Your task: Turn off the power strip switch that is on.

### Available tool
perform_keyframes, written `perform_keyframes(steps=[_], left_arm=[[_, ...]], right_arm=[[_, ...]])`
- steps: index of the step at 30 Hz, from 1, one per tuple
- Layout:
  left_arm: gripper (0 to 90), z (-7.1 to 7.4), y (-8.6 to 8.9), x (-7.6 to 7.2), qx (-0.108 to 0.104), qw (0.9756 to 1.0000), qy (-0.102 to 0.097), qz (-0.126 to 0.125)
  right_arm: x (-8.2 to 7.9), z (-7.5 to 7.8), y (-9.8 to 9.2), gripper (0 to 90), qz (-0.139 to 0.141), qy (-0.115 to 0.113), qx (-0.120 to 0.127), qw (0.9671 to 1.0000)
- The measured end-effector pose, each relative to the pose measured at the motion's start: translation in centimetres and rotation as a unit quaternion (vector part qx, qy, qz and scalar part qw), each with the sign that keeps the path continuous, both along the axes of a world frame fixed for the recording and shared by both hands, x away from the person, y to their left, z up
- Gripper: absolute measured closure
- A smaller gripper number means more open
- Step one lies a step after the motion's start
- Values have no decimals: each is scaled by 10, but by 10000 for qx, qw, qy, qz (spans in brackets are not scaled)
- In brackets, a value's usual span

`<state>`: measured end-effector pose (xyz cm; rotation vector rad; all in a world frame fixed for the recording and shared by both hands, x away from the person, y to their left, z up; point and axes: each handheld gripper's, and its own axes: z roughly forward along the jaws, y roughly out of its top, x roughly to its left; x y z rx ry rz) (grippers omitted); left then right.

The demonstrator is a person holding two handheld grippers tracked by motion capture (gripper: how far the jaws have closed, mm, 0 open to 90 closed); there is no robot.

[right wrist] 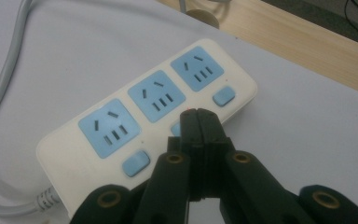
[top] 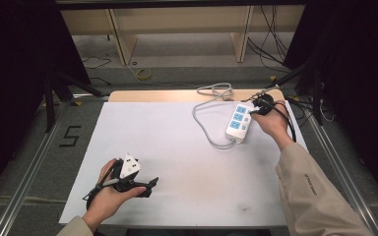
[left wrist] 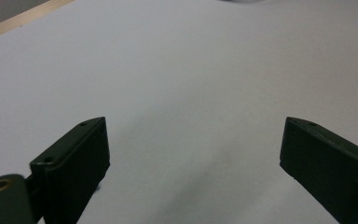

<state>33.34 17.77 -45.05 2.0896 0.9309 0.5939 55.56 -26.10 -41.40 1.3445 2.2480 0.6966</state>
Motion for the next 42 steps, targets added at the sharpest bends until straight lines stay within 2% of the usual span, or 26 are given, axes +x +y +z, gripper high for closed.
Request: perform_keyframes(steps=[12,30,42], left_arm=[[80,0,0,0,-1,10000,4,-16],[81,0,0,1,-10,10000,2,-16],[81,0,0,1,-18,10000,-2,-17]], right_arm=[[8,-3,9,900,31,71,-21,10000],[16,-6,11,900,11,125,-89,9999],[19,-9,13,900,-29,180,-39,9998]])
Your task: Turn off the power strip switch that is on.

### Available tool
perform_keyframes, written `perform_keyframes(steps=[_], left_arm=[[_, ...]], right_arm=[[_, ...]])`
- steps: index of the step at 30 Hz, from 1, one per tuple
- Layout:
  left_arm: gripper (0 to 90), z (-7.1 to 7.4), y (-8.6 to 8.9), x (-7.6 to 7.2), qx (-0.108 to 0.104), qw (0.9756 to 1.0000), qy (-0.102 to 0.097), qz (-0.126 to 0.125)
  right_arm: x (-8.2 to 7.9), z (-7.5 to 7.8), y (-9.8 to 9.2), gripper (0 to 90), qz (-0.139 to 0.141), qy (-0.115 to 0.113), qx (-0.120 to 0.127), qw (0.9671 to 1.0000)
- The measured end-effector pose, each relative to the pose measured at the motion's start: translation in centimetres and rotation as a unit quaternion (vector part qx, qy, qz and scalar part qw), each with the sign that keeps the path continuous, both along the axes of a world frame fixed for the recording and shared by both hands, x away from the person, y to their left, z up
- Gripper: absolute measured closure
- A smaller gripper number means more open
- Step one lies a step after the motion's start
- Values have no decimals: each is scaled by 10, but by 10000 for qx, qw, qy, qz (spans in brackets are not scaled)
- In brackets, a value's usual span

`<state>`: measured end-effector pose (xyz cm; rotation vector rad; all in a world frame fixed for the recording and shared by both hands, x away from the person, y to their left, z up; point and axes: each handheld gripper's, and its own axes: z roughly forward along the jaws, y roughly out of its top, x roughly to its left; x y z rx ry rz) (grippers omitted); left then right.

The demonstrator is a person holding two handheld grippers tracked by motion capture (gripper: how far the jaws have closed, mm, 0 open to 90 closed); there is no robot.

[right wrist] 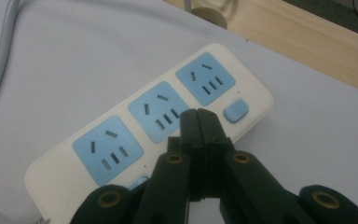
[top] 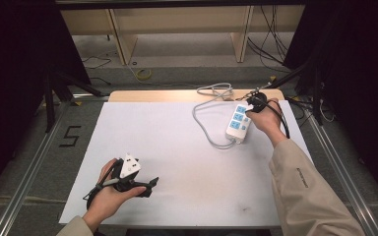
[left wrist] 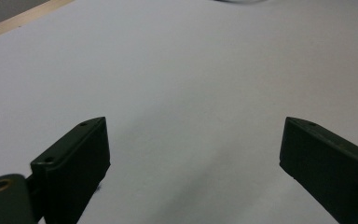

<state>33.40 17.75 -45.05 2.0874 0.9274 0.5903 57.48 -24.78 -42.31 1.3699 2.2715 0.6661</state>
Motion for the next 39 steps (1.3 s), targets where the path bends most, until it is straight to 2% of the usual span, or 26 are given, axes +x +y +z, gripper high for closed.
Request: perform_keyframes(steps=[39], left_arm=[[82,0,0,0,-2,10000,0,-17]], right_arm=[[7,-13,5,900,-37,185,-86,9998]])
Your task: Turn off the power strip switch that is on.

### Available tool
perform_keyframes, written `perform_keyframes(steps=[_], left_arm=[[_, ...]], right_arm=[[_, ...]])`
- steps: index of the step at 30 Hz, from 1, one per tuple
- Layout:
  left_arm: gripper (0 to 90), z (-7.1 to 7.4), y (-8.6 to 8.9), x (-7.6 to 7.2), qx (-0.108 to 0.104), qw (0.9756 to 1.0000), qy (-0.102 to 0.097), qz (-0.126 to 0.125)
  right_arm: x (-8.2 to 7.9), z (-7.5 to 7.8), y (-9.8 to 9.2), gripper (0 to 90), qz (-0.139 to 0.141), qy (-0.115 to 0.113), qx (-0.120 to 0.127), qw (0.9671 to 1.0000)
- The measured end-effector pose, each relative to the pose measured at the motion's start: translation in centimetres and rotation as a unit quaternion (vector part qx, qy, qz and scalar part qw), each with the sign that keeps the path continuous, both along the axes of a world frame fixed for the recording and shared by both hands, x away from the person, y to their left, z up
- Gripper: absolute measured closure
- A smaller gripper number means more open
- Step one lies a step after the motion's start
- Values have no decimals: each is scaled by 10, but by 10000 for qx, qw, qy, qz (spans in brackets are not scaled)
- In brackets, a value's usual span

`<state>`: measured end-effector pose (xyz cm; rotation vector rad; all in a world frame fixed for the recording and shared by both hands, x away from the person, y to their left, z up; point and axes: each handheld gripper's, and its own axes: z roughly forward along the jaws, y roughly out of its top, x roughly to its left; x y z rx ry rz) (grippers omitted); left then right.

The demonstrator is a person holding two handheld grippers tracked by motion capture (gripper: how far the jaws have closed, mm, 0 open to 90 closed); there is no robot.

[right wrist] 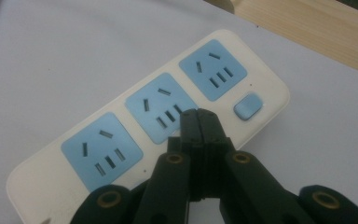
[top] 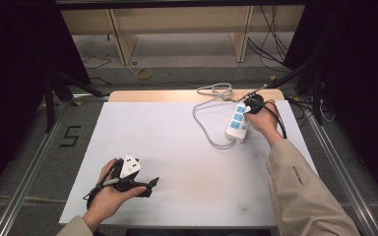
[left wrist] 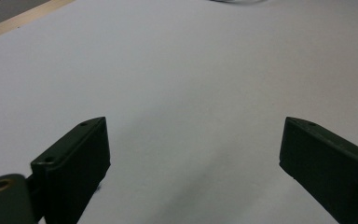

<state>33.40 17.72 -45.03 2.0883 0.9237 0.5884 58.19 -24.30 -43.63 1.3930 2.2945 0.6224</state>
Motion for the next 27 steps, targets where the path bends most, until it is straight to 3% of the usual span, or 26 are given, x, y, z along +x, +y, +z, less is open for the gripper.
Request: perform_keyframes(steps=[27], left_arm=[[81,0,0,0,2,10000,0,-10]], right_arm=[[3,-3,-1,900,-31,167,-1,9999]])
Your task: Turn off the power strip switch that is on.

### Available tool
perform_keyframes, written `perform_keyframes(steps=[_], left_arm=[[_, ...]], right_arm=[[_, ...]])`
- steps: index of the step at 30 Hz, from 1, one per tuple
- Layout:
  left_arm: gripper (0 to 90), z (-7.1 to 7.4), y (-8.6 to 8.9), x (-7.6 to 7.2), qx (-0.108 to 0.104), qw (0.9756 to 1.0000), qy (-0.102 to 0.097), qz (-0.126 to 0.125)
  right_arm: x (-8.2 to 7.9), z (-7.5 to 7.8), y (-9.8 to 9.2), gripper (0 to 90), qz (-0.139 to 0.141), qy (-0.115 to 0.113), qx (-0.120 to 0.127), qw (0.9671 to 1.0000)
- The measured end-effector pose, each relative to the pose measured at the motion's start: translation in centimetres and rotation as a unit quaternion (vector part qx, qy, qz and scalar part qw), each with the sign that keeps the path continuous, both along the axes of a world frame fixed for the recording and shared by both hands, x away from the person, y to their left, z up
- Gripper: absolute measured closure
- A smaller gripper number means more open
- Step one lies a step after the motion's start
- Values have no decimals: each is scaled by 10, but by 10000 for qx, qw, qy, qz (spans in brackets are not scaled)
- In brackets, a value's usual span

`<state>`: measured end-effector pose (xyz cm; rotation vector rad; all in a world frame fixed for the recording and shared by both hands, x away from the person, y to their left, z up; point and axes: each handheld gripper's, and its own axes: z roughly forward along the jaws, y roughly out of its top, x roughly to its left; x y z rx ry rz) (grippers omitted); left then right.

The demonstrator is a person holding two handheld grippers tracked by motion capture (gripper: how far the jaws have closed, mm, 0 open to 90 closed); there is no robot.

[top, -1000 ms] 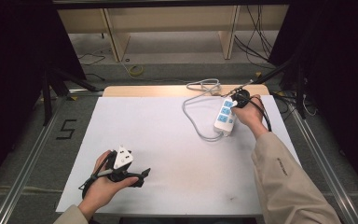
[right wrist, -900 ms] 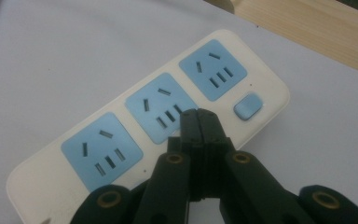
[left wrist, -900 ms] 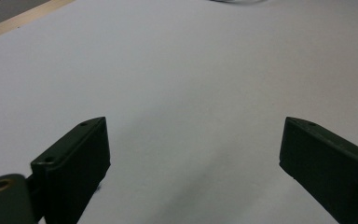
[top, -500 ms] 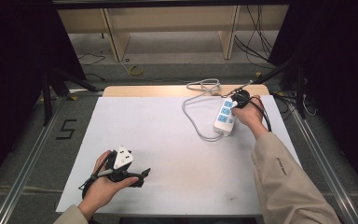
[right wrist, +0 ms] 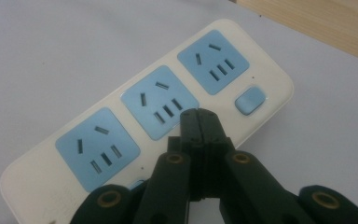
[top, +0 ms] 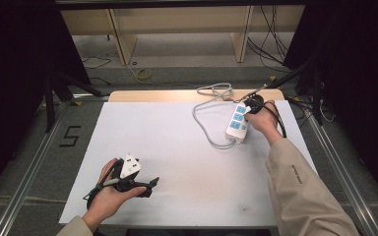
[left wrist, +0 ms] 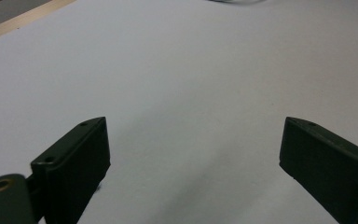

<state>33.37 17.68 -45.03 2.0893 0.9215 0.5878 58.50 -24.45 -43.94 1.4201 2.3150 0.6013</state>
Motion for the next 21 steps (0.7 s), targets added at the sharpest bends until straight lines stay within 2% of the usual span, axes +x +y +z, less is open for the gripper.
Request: perform_keyframes(steps=[9,16,21], left_arm=[[82,0,0,0,-5,10000,-7,2],[82,0,0,0,-5,10000,-11,1],[83,0,1,0,-6,10000,-4,16]], right_arm=[[2,2,3,900,-23,158,-113,9998],[3,2,1,900,-89,224,-18,9997],[5,3,3,900,-85,290,-49,9995]])
